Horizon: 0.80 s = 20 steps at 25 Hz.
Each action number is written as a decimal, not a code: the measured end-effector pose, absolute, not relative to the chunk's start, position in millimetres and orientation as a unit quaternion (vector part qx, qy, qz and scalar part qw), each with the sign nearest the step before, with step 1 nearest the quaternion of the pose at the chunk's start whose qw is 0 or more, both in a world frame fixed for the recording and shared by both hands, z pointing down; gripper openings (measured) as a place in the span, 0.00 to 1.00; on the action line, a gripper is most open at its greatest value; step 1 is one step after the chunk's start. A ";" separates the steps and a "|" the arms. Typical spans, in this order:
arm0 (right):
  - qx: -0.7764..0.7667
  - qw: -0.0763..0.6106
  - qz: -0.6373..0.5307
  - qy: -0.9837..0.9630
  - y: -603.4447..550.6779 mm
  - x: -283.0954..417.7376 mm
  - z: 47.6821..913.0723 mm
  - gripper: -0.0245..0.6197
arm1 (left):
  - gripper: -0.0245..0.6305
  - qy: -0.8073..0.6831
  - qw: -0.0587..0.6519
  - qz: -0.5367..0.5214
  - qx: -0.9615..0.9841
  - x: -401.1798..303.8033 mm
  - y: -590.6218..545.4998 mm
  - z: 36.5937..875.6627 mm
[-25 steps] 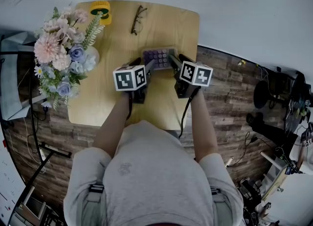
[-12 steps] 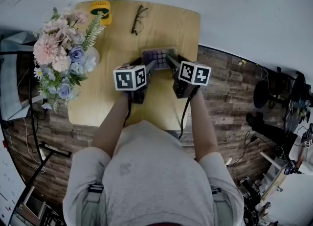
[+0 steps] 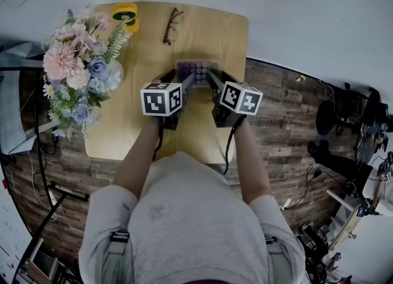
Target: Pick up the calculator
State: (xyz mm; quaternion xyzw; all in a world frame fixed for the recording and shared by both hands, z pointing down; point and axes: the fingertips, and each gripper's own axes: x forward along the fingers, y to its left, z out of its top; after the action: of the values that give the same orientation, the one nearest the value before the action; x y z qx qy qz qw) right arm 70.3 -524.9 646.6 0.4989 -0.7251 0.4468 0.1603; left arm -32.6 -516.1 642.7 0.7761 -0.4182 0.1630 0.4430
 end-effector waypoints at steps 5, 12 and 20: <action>0.514 0.146 0.401 -0.745 -526.3 68.1 619.5 0.34 | 0.45 -0.420 0.404 0.165 0.796 -33.6 -517.8 622.9; 0.521 0.129 0.323 -0.780 -524.9 63.0 572.4 0.34 | 0.42 -0.441 0.359 0.137 0.811 -38.8 -518.9 584.0; 0.515 0.078 0.278 -0.807 -515.0 59.6 517.0 0.34 | 0.42 -0.466 0.272 0.113 0.834 -41.2 -514.9 522.2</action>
State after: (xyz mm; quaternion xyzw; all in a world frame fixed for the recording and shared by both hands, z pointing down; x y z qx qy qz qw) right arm 59.6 -515.0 517.0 0.5150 -0.8072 0.2777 0.0783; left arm -41.2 -514.9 522.2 0.8343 -0.4658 0.1130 0.2723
